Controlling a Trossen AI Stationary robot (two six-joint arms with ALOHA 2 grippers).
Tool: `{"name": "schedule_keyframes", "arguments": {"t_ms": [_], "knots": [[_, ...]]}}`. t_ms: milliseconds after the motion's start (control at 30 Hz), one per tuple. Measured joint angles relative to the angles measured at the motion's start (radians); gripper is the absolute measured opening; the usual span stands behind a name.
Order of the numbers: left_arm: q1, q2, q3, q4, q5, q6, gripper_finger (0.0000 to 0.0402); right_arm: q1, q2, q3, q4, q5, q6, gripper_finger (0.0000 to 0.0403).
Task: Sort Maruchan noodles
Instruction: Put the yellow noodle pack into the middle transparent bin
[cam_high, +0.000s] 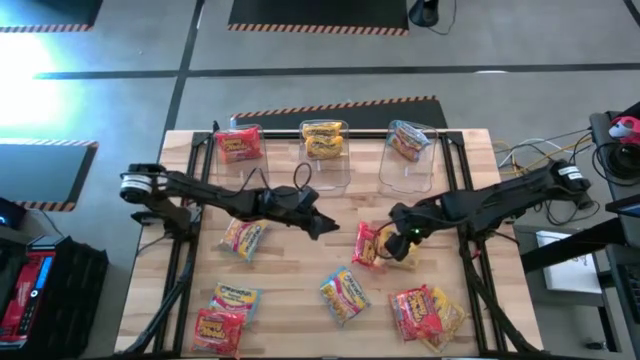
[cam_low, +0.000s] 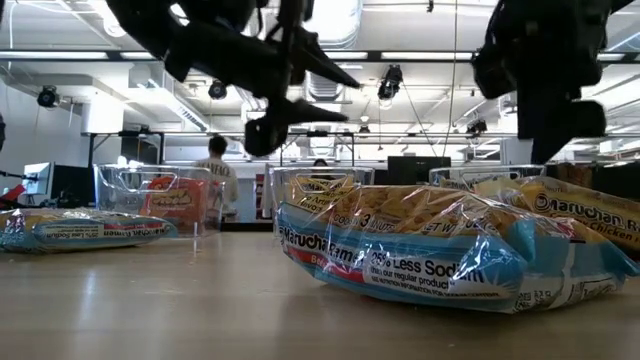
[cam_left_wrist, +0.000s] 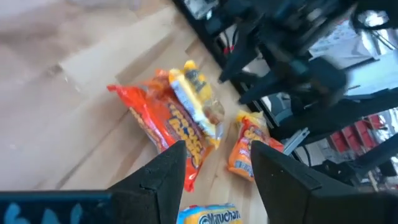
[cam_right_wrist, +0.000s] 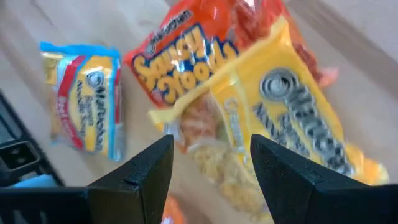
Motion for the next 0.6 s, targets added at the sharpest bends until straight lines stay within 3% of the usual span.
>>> {"name": "schedule_keyframes", "arguments": {"t_ms": [200, 600], "knots": [[-0.001, 0.131, 0.118, 0.001, 0.031, -0.01, 0.0165, 0.065, -0.028, 0.0, -0.103, -0.002, 0.122, 0.0203], [0.0, 0.389, 0.403, -0.019, 0.185, 0.008, 0.0165, 0.183, 0.035, 0.0, -0.255, -0.013, 0.227, 0.0203]]}}
